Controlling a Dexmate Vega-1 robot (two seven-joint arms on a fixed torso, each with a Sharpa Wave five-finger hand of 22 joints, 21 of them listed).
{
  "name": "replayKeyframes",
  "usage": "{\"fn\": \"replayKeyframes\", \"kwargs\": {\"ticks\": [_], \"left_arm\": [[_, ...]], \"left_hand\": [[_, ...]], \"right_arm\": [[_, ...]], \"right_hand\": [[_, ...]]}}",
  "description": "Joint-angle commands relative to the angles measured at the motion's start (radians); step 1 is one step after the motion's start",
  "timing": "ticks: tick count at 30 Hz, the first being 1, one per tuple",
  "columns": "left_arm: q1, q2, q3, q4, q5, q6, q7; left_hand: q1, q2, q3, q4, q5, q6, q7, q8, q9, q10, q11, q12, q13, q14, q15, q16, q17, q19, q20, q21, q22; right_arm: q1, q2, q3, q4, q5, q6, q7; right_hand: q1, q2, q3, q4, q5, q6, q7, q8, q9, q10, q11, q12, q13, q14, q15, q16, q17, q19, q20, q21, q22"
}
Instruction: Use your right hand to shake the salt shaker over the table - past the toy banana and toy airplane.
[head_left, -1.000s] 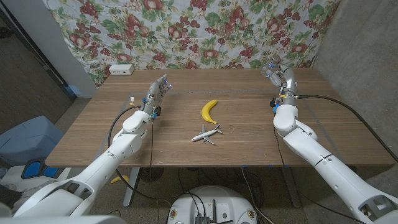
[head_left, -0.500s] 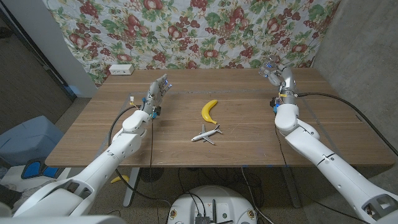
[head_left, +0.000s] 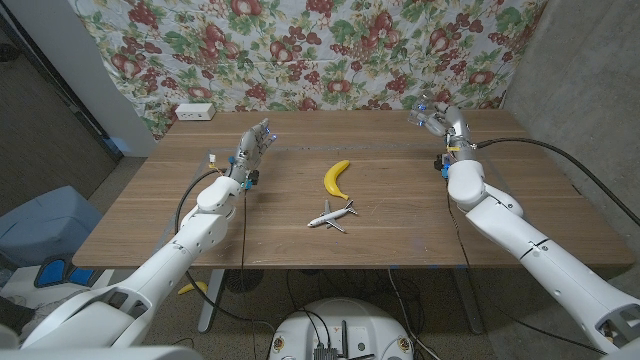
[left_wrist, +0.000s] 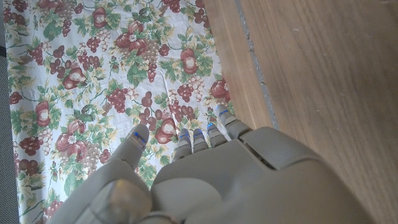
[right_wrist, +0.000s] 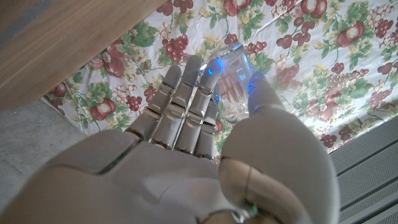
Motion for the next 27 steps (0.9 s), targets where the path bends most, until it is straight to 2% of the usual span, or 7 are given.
{"fn": "replayKeyframes", "kwargs": {"ticks": [1,9,27], "left_arm": [[-0.002,-0.003,0.002,0.001,0.001,0.007,0.003],[-0.001,-0.003,0.004,-0.002,0.004,0.009,0.008],[-0.001,-0.002,0.005,-0.004,0.005,0.013,0.012]], "left_hand": [[-0.007,0.061,0.004,-0.004,0.004,0.011,-0.003,0.004,0.003,0.002,-0.006,0.002,0.004,0.000,-0.036,0.004,0.003,-0.001,0.010,0.000,0.004],[-0.007,0.059,0.003,-0.006,0.003,0.013,-0.004,0.005,0.003,0.002,-0.006,0.002,0.004,0.000,-0.036,0.004,0.002,-0.001,0.014,0.000,0.004],[-0.007,0.056,0.002,-0.009,0.003,0.014,-0.005,0.004,0.004,0.001,-0.007,0.002,0.004,-0.001,-0.036,0.003,0.002,-0.002,0.015,0.000,0.004]], "right_arm": [[0.033,-0.053,-0.023,-0.020,0.036,-0.087,0.140],[0.062,-0.073,-0.053,-0.027,0.026,-0.149,0.178],[0.104,-0.067,-0.109,0.007,-0.010,-0.201,0.184]], "right_hand": [[0.081,0.077,0.022,0.013,0.001,0.247,-0.066,-0.002,-0.002,0.025,-0.032,-0.010,-0.006,-0.018,-0.098,-0.014,-0.006,-0.004,-0.031,0.007,0.000],[0.071,0.075,0.021,0.019,-0.001,0.247,-0.068,-0.006,-0.008,0.013,-0.033,-0.021,-0.010,-0.036,-0.094,-0.031,-0.016,-0.009,-0.026,0.009,0.000],[0.069,0.072,0.020,0.015,-0.004,0.249,-0.064,-0.013,-0.018,0.017,-0.032,-0.025,-0.014,-0.037,-0.096,-0.035,-0.020,-0.012,-0.025,0.013,-0.001]]}}
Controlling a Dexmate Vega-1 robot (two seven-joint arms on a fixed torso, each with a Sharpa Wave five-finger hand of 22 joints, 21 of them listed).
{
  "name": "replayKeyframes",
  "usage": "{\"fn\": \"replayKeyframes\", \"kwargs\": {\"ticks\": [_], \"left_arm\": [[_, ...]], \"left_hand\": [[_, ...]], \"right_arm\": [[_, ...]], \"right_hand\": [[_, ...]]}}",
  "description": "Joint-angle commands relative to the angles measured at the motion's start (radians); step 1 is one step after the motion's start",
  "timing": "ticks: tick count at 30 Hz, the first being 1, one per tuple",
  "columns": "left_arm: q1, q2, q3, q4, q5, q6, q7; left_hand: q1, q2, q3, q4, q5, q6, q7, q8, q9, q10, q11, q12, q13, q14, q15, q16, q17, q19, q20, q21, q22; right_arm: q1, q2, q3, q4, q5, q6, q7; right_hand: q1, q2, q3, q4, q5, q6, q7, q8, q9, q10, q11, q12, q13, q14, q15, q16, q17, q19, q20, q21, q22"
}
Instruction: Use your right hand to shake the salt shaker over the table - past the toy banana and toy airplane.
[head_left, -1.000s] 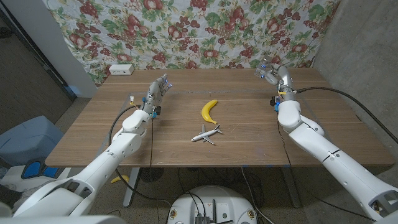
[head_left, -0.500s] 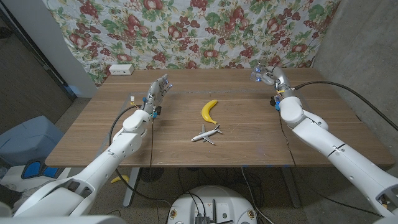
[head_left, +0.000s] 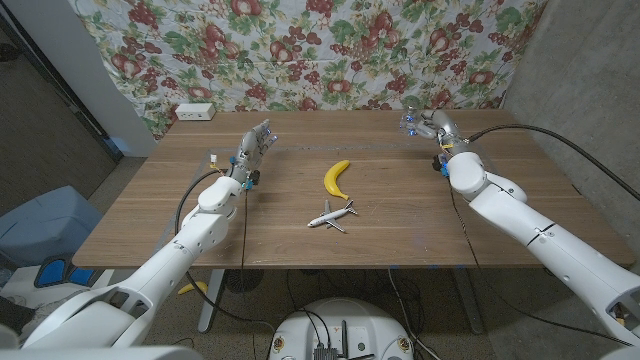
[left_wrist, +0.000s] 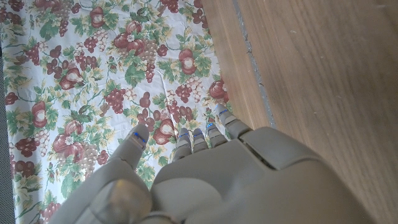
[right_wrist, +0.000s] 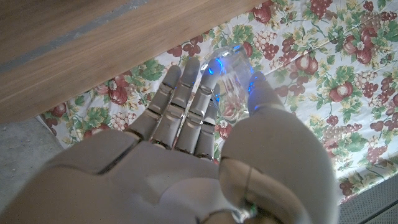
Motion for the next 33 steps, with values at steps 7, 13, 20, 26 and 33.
{"fn": "replayKeyframes", "kwargs": {"ticks": [7,13,20,26,33], "left_arm": [[0.005,0.002,0.001,-0.010,0.003,0.005,0.008],[0.010,0.004,0.001,-0.018,0.004,0.008,0.012],[0.014,0.006,0.002,-0.027,0.006,0.010,0.016],[0.018,0.009,0.002,-0.037,0.008,0.015,0.020],[0.020,0.011,0.002,-0.043,0.009,0.016,0.022]], "left_hand": [[-0.005,0.056,0.001,-0.011,0.003,0.009,0.000,0.004,0.004,0.001,-0.007,0.002,0.004,-0.002,-0.037,0.003,0.001,-0.001,0.004,0.000,0.004],[-0.005,0.057,0.000,-0.012,0.002,0.008,0.001,0.004,0.004,0.002,-0.006,0.002,0.004,-0.002,-0.036,0.003,0.001,-0.001,0.003,0.000,0.004],[-0.005,0.057,0.000,-0.013,0.003,0.009,0.001,0.004,0.004,0.002,-0.005,0.002,0.004,-0.001,-0.035,0.004,0.002,0.000,0.003,0.000,0.004],[-0.005,0.057,0.000,-0.013,0.003,0.009,0.000,0.004,0.004,0.001,-0.008,0.002,0.004,-0.001,-0.036,0.004,0.002,0.000,0.004,0.000,0.004],[-0.005,0.058,0.000,-0.013,0.003,0.009,0.000,0.004,0.004,0.002,-0.007,0.002,0.004,-0.001,-0.037,0.004,0.002,0.000,0.003,0.000,0.004]], "right_arm": [[0.031,0.000,-0.044,0.028,-0.025,-0.044,0.016],[0.034,0.002,-0.053,0.037,-0.026,-0.054,0.019],[0.031,0.002,-0.057,0.041,-0.026,-0.059,0.014],[0.031,0.003,-0.062,0.045,-0.030,-0.065,0.012],[0.037,0.007,-0.072,0.059,-0.038,-0.074,0.009]], "right_hand": [[0.070,0.073,0.020,0.014,-0.001,0.251,-0.060,-0.003,-0.004,0.013,-0.029,-0.001,0.005,-0.004,-0.106,-0.005,0.002,-0.009,-0.021,0.007,0.000],[0.071,0.073,0.020,0.012,-0.001,0.252,-0.063,-0.005,-0.008,0.013,-0.027,-0.002,0.006,-0.004,-0.107,-0.006,0.002,-0.010,-0.021,0.009,0.000],[0.072,0.072,0.020,0.011,-0.001,0.254,-0.063,-0.006,-0.011,0.014,-0.027,-0.003,0.005,-0.003,-0.107,-0.005,0.003,-0.010,-0.022,0.011,0.000],[0.072,0.073,0.020,0.011,-0.001,0.256,-0.061,-0.008,-0.014,0.014,-0.029,-0.004,0.006,-0.004,-0.107,-0.006,0.002,-0.011,-0.023,0.012,-0.001],[0.073,0.074,0.020,0.010,-0.001,0.256,-0.061,-0.010,-0.017,0.017,-0.027,-0.006,0.004,-0.004,-0.106,-0.007,0.002,-0.011,-0.023,0.015,-0.001]]}}
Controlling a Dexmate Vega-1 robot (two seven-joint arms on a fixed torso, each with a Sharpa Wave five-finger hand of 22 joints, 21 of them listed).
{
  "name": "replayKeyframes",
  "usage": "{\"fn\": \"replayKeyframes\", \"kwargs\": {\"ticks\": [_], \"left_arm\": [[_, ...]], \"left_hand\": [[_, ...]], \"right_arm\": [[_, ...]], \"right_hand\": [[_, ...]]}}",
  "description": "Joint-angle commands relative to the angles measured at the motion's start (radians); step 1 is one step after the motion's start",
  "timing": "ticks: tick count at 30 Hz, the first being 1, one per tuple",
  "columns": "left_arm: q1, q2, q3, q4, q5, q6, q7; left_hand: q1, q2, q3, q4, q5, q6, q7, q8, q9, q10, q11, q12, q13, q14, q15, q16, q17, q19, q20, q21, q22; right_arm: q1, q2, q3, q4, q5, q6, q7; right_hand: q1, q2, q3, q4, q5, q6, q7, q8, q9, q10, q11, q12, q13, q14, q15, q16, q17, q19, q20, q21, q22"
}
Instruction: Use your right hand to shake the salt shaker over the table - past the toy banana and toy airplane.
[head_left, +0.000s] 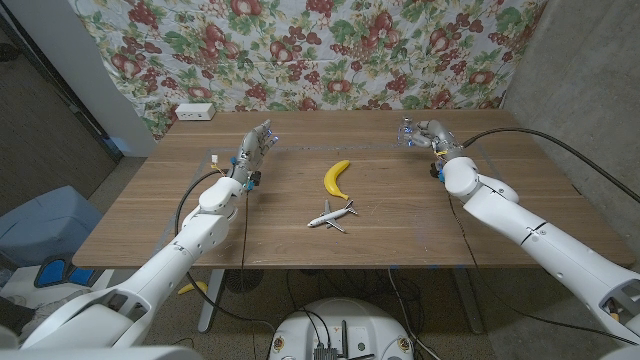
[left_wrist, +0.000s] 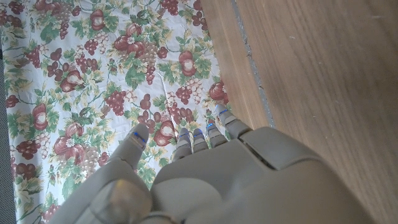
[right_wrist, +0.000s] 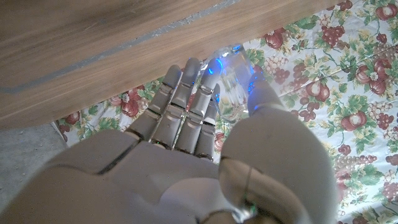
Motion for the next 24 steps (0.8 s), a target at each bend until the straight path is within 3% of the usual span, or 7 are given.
{"fn": "replayKeyframes", "kwargs": {"ticks": [1,24], "left_arm": [[0.006,0.004,0.000,-0.013,0.003,0.004,0.006],[-0.003,0.000,0.001,-0.002,0.003,0.009,0.007]], "left_hand": [[-0.005,0.058,0.001,-0.004,0.003,0.009,0.000,0.004,0.004,0.001,-0.006,0.002,0.004,-0.001,-0.036,0.004,0.002,0.000,0.003,0.000,0.004],[-0.006,0.058,0.000,-0.006,0.003,0.011,0.001,0.004,0.004,0.001,-0.007,0.002,0.004,-0.002,-0.036,0.004,0.002,-0.001,0.003,0.000,0.004]], "right_arm": [[0.008,0.006,-0.016,0.019,-0.011,-0.016,-0.006],[0.052,0.032,-0.059,0.090,-0.016,-0.043,0.017]], "right_hand": [[0.073,0.074,0.020,0.010,0.007,0.256,-0.061,-0.003,0.001,0.017,-0.025,-0.003,0.004,-0.004,-0.107,-0.001,0.002,-0.003,-0.030,0.007,-0.001],[0.075,0.075,0.019,0.009,0.007,0.258,-0.061,-0.008,-0.008,0.017,-0.024,-0.004,0.009,-0.004,-0.108,-0.003,0.001,-0.006,-0.031,0.013,-0.001]]}}
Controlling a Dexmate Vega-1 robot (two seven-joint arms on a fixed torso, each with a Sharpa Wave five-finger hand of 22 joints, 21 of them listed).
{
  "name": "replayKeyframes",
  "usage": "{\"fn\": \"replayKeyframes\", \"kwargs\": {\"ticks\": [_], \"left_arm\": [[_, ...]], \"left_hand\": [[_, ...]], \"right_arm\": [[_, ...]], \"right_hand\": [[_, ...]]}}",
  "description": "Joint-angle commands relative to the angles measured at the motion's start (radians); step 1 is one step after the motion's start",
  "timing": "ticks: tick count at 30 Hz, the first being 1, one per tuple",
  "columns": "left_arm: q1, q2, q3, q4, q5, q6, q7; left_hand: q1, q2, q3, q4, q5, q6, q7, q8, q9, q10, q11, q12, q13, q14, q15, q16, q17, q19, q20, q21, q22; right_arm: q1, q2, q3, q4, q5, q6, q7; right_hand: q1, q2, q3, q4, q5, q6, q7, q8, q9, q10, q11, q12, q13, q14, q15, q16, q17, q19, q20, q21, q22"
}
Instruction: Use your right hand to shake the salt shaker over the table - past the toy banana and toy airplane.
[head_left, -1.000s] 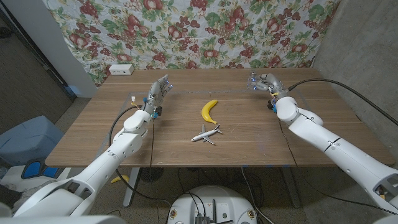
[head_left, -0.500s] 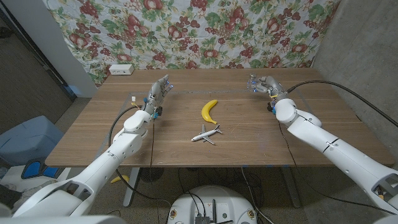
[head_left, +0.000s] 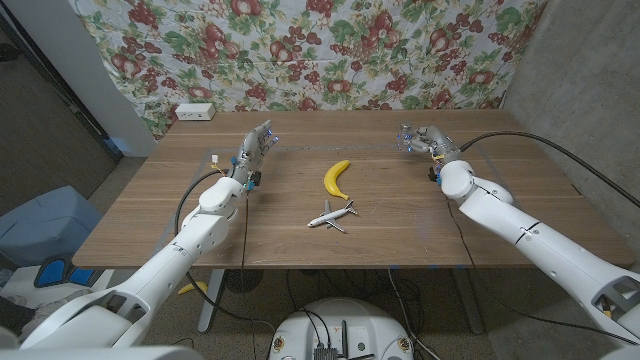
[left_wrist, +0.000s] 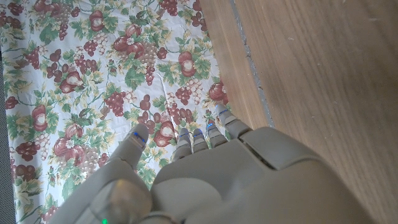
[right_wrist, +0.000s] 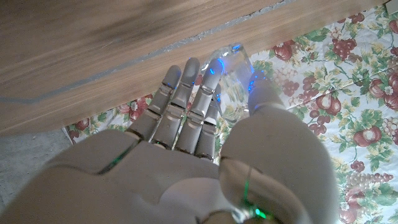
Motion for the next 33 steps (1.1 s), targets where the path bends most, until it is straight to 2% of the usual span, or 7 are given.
{"fn": "replayKeyframes", "kwargs": {"ticks": [1,33], "left_arm": [[-0.007,-0.003,0.001,0.010,-0.001,0.003,0.000],[-0.022,-0.009,0.004,0.033,-0.002,0.004,-0.010]], "left_hand": [[-0.005,0.058,0.000,-0.006,0.003,0.011,0.001,0.004,0.004,0.001,-0.006,0.002,0.004,-0.002,-0.036,0.004,0.002,-0.001,0.003,0.000,0.004],[-0.009,0.050,-0.003,-0.009,0.002,0.010,0.000,0.003,0.004,-0.001,-0.009,0.002,0.004,-0.003,-0.037,0.003,0.002,-0.002,0.003,-0.001,0.004]], "right_arm": [[0.026,0.014,-0.025,0.038,-0.005,-0.018,0.016],[0.084,0.030,-0.087,0.102,-0.040,-0.092,0.040]], "right_hand": [[0.069,0.080,0.016,0.012,0.006,0.245,-0.046,0.000,0.001,0.005,-0.013,0.000,0.005,-0.003,-0.107,-0.003,0.001,-0.001,-0.027,0.008,-0.002],[0.073,0.079,0.016,0.009,0.005,0.250,-0.048,-0.004,-0.009,0.006,-0.012,-0.009,0.001,-0.006,-0.108,-0.005,0.002,-0.003,-0.023,0.015,-0.002]]}}
